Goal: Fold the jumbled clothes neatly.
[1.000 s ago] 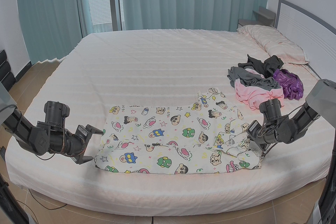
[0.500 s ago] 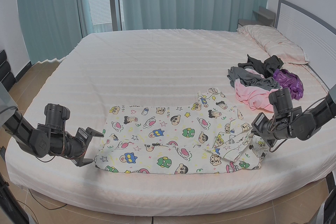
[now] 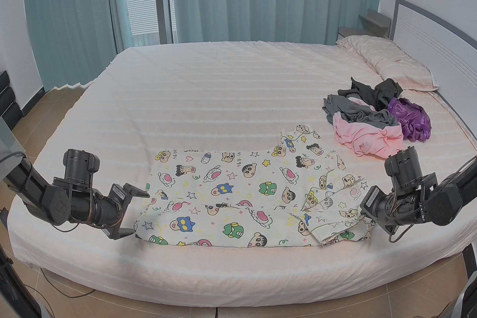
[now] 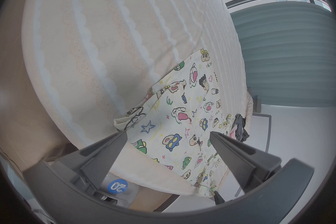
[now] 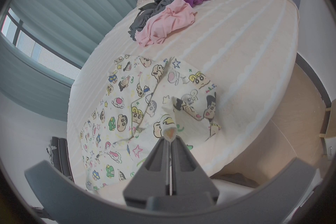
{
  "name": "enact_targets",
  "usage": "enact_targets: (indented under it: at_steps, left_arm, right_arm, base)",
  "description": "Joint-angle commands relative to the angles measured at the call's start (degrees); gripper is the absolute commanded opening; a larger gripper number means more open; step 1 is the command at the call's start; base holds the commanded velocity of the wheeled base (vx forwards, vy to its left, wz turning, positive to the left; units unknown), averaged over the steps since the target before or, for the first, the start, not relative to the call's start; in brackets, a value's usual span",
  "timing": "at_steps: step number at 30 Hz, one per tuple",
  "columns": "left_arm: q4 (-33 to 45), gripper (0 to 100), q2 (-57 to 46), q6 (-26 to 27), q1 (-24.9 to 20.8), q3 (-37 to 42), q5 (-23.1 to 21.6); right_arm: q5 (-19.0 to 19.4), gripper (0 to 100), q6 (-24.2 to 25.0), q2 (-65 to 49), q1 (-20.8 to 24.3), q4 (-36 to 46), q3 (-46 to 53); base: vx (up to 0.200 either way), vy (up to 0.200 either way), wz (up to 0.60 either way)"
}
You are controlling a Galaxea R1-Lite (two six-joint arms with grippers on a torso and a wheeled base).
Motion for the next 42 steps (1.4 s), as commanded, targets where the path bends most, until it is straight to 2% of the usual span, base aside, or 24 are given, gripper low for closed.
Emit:
enact_targets:
  at_steps: [1,6,7,12,19,29,34,35,36,38,42]
  left_arm:
    - [-0.1,100,0.0,0.0,0.0,0.1,0.0]
    - [-0.1,100,0.0,0.0,0.0,0.1,0.0]
    - [0.0,100,0.0,0.0,0.0,0.1,0.0]
    - [0.0,100,-0.1,0.0,0.0,0.2,0.0]
    - [0.0,100,-0.3,0.0,-0.2,0.2,0.0]
    - [0.0,100,-1.9,0.0,-0.2,0.6,-0.1]
    - [-0.1,100,-2.5,0.1,-0.3,1.1,-0.2]
    - [-0.1,100,-2.4,0.2,-0.4,1.2,-0.1]
    - [-0.1,100,-2.4,0.3,-0.4,1.2,-0.1]
    - [0.0,100,-2.4,2.7,-0.4,1.3,-0.1]
    - [0.0,100,-2.4,11.6,-0.4,3.6,-0.3]
  right_arm:
    - [-1.2,0,0.2,-0.9,1.9,-0.8,2.3]
    - [-1.8,0,0.1,-0.8,3.0,-5.0,6.2]
    - [-1.7,100,0.2,-1.2,3.4,-5.3,7.0]
    - [-1.2,100,-0.3,-5.2,6.3,-5.4,11.1]
    - [-1.1,100,-0.8,-5.2,5.8,-5.3,8.2]
    - [4.1,100,-0.8,7.2,4.8,-5.4,-2.4]
    - [4.4,100,-0.9,11.1,3.4,-5.5,-4.2]
    - [4.8,100,-0.9,14.6,1.5,-5.6,-5.4]
    - [4.8,100,-0.9,14.8,1.4,-5.6,-5.5]
    - [5.1,100,-0.9,17.1,-0.3,-6.0,-6.6]
    - [6.4,100,-0.8,17.2,-2.0,-8.9,-6.2]
  base:
    - [0.0,0.0,0.0]
    - [0.0,0.0,0.0]
    - [0.0,0.0,0.0]
    - [0.0,0.0,0.0]
    - [0.0,0.0,0.0]
    - [0.0,0.0,0.0]
    - [0.0,0.0,0.0]
    - [0.0,0.0,0.0]
    - [0.0,0.0,0.0]
    - [0.0,0.0,0.0]
    - [0.0,0.0,0.0]
